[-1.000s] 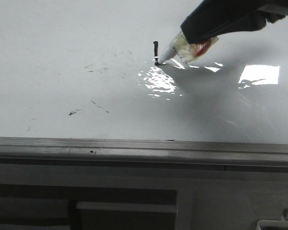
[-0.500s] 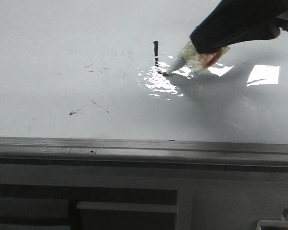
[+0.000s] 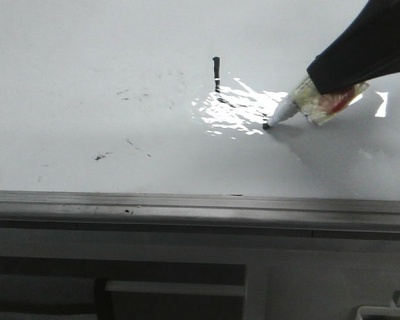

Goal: Write number 5 on whiteboard

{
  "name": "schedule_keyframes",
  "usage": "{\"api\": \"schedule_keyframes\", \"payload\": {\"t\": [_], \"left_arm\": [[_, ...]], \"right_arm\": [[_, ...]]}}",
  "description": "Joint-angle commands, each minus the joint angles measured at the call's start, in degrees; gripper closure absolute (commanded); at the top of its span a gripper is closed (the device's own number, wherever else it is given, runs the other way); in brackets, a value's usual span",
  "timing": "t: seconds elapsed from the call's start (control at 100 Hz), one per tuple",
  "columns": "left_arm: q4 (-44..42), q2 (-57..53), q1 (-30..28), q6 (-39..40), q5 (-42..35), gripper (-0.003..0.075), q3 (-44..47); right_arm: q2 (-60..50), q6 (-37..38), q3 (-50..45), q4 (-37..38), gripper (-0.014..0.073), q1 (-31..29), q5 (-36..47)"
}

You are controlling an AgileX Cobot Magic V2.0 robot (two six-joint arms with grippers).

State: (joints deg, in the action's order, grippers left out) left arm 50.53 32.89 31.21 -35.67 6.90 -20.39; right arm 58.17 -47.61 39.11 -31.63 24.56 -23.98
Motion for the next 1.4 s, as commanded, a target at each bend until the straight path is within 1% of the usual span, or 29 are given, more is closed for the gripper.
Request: {"api": "schedule_keyframes", "payload": {"t": [0.0, 0.07, 0.29, 0.4, 0.48, 0.61, 0.75, 0.85, 1.139, 1.389], "left_arm": [[0.88, 0.04, 0.00, 0.06, -2.35, 0.0741, -1.61], [0.88, 0.04, 0.00, 0.06, -2.35, 0.0740, -1.61], [0.88, 0.04, 0.00, 0.06, -2.35, 0.0740, -1.61], [0.88, 0.04, 0.00, 0.06, -2.35, 0.0740, -1.61], [0.88, 0.04, 0.00, 0.06, -2.35, 0.0740, -1.61], [0.88, 0.04, 0.00, 0.06, -2.22, 0.0741, -1.61], [0.88, 0.04, 0.00, 0.06, -1.98, 0.0740, -1.61], [0.88, 0.04, 0.00, 0.06, -1.98, 0.0741, -1.61], [0.88, 0.04, 0.00, 0.06, -1.87, 0.0741, -1.61], [0.88, 0.04, 0.00, 0.06, -0.43, 0.0741, -1.61]], "right_arm": [[0.39, 0.56, 0.39, -1.73, 0.0634, -0.45, 3.75], [2.17, 0.56, 0.30, -3.00, 0.0634, 0.19, 4.34], [7.83, 0.56, 0.41, -4.14, 0.0634, 3.66, 10.09], [8.34, 0.56, 0.63, -4.27, 0.0634, 4.84, 9.80], [6.88, 0.56, 1.96, -4.27, 0.0634, 5.24, 7.34], [1.83, 0.44, 5.54, -3.87, 0.0634, 5.22, 5.47], [-1.63, 0.44, 8.40, -1.73, 0.0634, 5.22, 8.72], [-1.09, 0.44, 8.76, -1.07, 0.0635, 5.00, 10.39], [4.32, 0.44, 8.76, -0.97, 0.0634, 5.00, 11.09], [4.86, 0.44, 8.76, -0.97, 0.0634, 5.00, 12.83]]}}
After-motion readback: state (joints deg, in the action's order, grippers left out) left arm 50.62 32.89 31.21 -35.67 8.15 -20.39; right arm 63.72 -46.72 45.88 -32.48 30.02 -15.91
